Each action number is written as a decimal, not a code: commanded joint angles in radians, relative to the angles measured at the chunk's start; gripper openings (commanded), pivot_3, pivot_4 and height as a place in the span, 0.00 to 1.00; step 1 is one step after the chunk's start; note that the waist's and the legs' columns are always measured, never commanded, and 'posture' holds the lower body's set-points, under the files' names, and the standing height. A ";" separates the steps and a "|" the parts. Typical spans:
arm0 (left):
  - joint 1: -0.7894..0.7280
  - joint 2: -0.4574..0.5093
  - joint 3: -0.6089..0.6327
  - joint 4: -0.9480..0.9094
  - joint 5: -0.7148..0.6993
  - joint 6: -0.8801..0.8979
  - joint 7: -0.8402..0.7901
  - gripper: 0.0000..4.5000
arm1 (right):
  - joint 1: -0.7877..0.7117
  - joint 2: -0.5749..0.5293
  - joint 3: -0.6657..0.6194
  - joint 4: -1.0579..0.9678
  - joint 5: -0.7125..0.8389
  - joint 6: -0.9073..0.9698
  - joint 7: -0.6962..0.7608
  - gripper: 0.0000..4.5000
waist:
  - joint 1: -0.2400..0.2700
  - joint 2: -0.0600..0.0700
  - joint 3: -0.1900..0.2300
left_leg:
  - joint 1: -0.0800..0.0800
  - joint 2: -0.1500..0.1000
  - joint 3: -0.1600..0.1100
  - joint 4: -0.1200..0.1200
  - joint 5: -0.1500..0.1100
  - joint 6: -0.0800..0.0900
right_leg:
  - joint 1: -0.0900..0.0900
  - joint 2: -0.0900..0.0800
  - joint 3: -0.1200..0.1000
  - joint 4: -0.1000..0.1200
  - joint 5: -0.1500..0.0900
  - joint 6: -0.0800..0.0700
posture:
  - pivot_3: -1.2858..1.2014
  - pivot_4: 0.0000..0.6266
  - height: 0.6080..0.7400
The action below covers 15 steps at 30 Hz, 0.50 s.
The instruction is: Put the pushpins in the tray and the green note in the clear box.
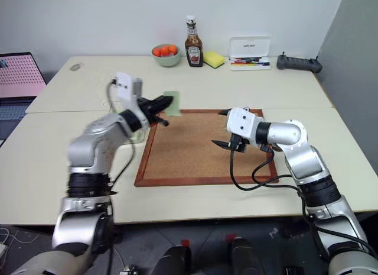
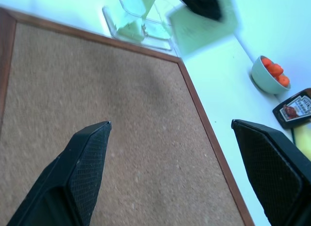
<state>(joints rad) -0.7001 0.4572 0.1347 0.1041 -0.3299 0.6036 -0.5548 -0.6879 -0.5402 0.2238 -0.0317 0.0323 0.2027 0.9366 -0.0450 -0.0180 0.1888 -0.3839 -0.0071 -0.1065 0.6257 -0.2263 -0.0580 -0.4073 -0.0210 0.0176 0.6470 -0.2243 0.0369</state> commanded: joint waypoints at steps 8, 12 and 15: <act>0.059 0.192 -0.061 0.026 0.277 -0.188 0.119 0.00 | -0.049 0.069 0.001 -0.057 0.057 0.090 0.000 0.94 | 0.020 0.000 0.000 | -0.002 -0.001 0.000 0.000 0.000 0.000 | 0.000 -0.001 -0.001 -0.002 0.000 0.000 | 0.52 0.24 1.00; 0.033 0.170 -0.085 0.134 0.329 -0.247 0.164 0.00 | -0.060 0.089 0.004 -0.066 0.081 0.115 0.015 0.94 | 0.018 0.000 0.000 | -0.002 -0.001 0.000 0.000 0.000 0.000 | -0.001 -0.001 -0.001 -0.001 0.000 0.000 | 0.52 0.24 1.00; 0.020 0.169 -0.102 0.200 0.364 -0.283 0.187 0.00 | -0.062 0.097 -0.005 -0.087 0.126 0.153 0.034 0.94 | 0.016 0.000 0.000 | -0.002 0.000 0.000 0.000 0.000 0.000 | -0.002 -0.001 -0.001 -0.001 0.000 0.000 | 0.52 0.24 1.00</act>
<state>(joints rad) -0.6473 0.6188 0.0375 0.2871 -0.0024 0.3660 -0.3947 -0.7263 -0.4458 0.2380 -0.0587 0.1121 0.3351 0.9537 -0.0294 -0.0182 0.1889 -0.3860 -0.0074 -0.1069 0.6253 -0.2264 -0.0577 -0.4090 -0.0215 0.0165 0.6466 -0.2243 0.0367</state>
